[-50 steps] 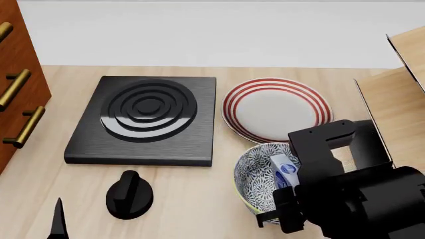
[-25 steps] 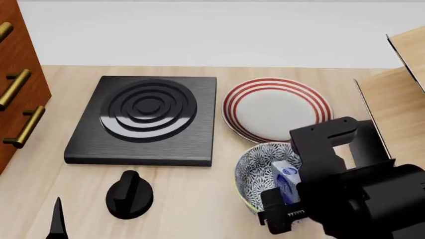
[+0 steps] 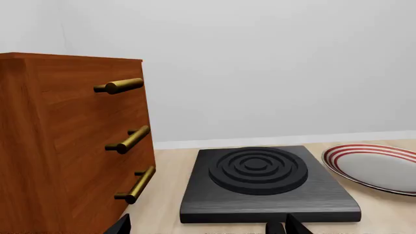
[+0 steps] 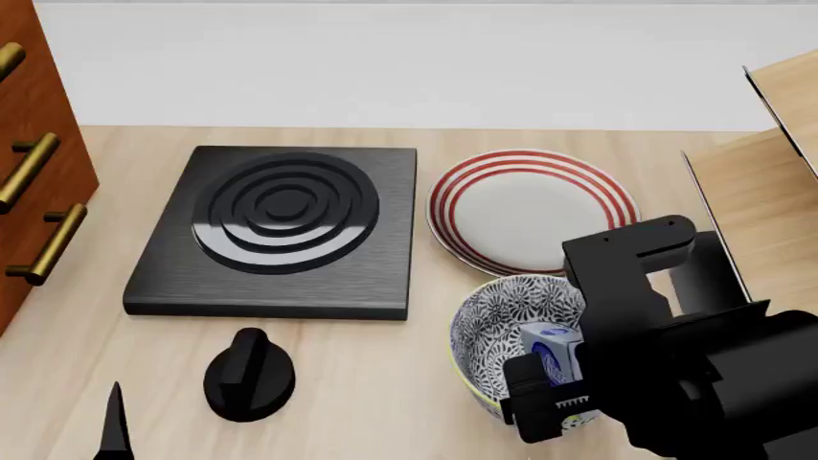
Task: Pick up the cream cheese and put it in the bowl.
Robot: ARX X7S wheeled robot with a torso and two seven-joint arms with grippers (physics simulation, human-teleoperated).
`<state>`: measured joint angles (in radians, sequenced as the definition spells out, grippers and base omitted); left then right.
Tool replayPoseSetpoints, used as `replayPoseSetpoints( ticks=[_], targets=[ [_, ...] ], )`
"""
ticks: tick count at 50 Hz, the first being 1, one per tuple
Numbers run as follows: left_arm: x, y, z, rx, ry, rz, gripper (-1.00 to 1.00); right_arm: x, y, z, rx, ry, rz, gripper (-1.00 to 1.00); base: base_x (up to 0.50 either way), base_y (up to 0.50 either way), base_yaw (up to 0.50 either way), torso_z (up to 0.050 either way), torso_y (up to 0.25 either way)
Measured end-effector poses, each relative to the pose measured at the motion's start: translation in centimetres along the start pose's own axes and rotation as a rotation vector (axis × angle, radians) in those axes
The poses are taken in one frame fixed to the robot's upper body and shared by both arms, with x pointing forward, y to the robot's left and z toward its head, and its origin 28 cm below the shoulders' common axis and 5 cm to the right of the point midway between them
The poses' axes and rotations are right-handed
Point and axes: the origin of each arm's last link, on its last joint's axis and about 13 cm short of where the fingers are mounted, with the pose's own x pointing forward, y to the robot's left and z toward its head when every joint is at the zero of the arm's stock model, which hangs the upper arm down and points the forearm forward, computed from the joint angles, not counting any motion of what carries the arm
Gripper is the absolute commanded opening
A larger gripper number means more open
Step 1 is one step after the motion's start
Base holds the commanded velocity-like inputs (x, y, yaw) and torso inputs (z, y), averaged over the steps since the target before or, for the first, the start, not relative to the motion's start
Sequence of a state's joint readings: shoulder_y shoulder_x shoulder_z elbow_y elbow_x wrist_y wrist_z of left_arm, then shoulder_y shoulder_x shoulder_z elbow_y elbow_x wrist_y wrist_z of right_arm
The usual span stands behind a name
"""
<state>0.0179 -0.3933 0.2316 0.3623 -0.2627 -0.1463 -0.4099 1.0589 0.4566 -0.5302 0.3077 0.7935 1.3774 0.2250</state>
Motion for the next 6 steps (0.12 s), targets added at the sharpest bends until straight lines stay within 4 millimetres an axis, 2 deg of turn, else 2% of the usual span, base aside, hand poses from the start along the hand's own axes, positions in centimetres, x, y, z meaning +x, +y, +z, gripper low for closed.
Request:
replayPoseSetpoints(
  ticks=[6],
  targets=[
    [0.0,0.0,-0.04,0.0,0.001,0.0,1.0,-0.52,-0.01,0.15,0.002,-0.013,-0.001,1.0,0.0,0.0,0.0,0.0,0.0]
  ],
)
